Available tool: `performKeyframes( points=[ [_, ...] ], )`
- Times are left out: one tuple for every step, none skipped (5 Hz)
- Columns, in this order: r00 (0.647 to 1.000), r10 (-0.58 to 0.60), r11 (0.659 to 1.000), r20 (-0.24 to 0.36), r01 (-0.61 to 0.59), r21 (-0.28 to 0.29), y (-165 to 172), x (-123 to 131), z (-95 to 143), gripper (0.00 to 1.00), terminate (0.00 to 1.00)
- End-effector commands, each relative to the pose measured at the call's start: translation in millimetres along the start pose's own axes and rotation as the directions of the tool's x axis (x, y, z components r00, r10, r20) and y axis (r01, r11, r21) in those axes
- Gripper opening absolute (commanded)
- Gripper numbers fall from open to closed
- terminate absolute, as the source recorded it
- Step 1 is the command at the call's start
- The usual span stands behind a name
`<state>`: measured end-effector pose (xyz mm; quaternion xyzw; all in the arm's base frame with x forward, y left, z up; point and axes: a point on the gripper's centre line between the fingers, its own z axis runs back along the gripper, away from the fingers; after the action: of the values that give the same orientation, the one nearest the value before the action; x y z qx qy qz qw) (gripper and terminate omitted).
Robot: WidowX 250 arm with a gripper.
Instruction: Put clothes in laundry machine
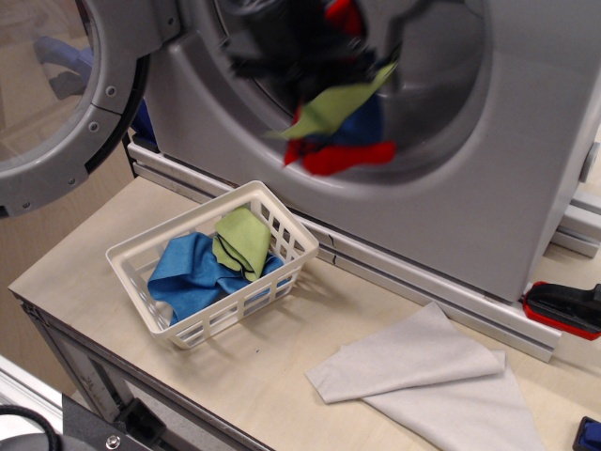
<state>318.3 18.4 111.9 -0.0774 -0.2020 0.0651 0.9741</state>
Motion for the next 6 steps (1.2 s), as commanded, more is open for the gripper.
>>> performKeyframes(
  points=[
    [0.987, -0.013, 1.0, 0.159, 0.012, 0.006, -7.7, 25.8, -6.6, 0.0, 0.0],
    [0.976, -0.04, 0.999, 0.216, 0.034, 0.032, -4.7, 29.4, -19.8, 0.0, 0.0],
    [0.961, -0.031, 0.998, 0.274, 0.014, 0.063, -0.4, 37.9, -32.0, 0.0, 0.0],
    [0.955, -0.026, 0.997, 0.294, 0.004, 0.075, 3.0, 50.3, -44.2, 0.0, 0.0],
    [0.952, 0.024, 0.997, 0.306, -0.045, 0.064, 7.3, 62.8, -51.0, 0.0, 0.0],
    [0.96, 0.019, 0.997, 0.279, -0.04, 0.071, 8.9, 62.9, -46.4, 1.0, 0.0]
  ],
)
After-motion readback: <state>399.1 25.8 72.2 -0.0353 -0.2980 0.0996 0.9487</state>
